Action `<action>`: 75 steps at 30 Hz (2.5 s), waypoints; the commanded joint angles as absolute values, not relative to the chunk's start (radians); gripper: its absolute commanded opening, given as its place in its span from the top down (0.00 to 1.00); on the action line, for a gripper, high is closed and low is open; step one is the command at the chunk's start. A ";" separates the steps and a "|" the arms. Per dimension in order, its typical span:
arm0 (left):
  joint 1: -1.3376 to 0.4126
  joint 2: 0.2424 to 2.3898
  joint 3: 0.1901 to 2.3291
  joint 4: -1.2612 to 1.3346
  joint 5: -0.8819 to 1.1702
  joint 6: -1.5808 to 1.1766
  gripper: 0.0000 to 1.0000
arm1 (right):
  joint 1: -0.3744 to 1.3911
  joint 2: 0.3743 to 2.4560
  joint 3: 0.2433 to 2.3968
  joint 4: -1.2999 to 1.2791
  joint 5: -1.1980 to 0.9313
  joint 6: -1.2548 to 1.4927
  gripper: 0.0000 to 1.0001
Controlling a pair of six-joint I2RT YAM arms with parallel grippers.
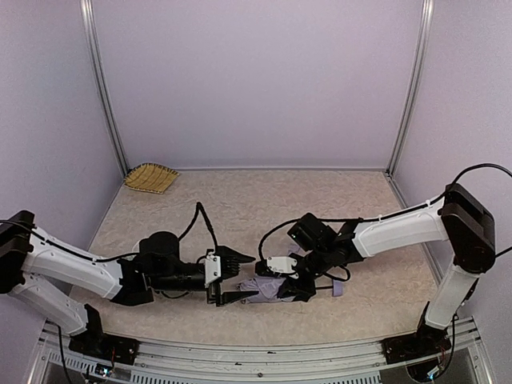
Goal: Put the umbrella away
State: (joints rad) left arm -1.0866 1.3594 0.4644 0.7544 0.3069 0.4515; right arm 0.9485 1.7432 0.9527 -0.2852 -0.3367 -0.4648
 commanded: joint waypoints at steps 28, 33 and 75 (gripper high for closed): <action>-1.021 1.901 0.745 0.337 0.256 0.811 0.48 | 0.850 1.852 0.936 -0.360 -0.534 -0.492 0.97; -1.006 1.967 0.859 0.191 0.272 0.790 0.92 | 0.847 1.830 0.931 -0.328 -0.518 -0.476 0.95; -1.001 1.289 0.845 0.426 -0.292 0.860 1.00 | 0.820 1.072 0.641 0.241 -0.324 -0.067 0.07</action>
